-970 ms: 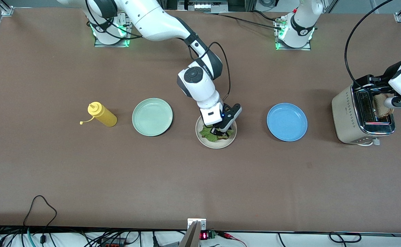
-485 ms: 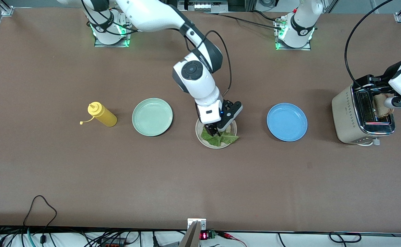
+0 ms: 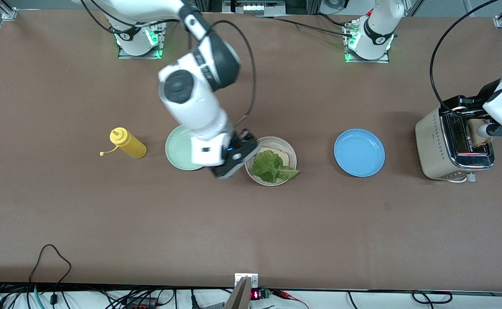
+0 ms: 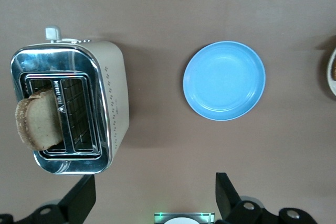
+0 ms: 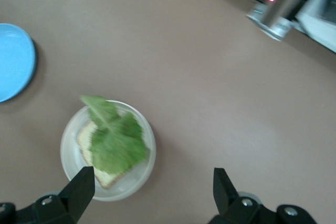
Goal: Make sandwich in beige plate with both arms
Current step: 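Open the right gripper and draw it back from the plate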
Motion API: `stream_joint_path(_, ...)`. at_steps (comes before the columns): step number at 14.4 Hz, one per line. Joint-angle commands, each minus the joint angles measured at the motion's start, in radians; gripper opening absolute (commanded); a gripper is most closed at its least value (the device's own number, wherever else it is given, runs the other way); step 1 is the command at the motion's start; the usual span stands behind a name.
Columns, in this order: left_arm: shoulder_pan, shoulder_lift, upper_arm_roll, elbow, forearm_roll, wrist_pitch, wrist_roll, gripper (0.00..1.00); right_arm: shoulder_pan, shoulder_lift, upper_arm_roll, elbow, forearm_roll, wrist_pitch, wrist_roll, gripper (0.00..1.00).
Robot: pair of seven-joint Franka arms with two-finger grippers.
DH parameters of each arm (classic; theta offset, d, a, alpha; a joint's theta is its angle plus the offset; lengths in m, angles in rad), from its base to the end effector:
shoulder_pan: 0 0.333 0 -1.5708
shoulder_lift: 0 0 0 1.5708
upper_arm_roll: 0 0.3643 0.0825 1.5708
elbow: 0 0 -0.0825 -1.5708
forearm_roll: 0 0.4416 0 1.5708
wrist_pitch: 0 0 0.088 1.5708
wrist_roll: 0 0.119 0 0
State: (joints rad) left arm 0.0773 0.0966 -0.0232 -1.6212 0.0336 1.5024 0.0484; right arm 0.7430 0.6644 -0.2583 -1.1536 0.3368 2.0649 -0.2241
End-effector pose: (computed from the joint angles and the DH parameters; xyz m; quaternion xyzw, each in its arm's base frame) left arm 0.6255 0.0387 0.5696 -0.9941 -0.0021 0.1081 0.0101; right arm 0.7098 0.4715 0.4594 -0.9341 -0.3214 -0.1197 0.0989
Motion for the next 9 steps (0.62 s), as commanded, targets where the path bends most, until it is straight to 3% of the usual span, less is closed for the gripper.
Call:
stream_joint_path(1, 0.028, 0.029, 0.008, 0.027, 0.052, -0.016, 0.030, 1.00, -0.024, -0.055, -0.051, -0.025, 0.001, -0.090, 0.008, 1.00)
stream_joint_path(3, 0.047, 0.044, 0.009, 0.027, 0.084, 0.005, 0.101, 1.00, -0.022, -0.077, -0.113, -0.025, 0.004, -0.146, 0.008, 1.00)
stream_joint_path(9, 0.272, 0.147, 0.006, -0.018, 0.089, 0.286, 0.483, 1.00, -0.027, -0.140, -0.286, -0.029, 0.002, -0.333, 0.144, 1.00)
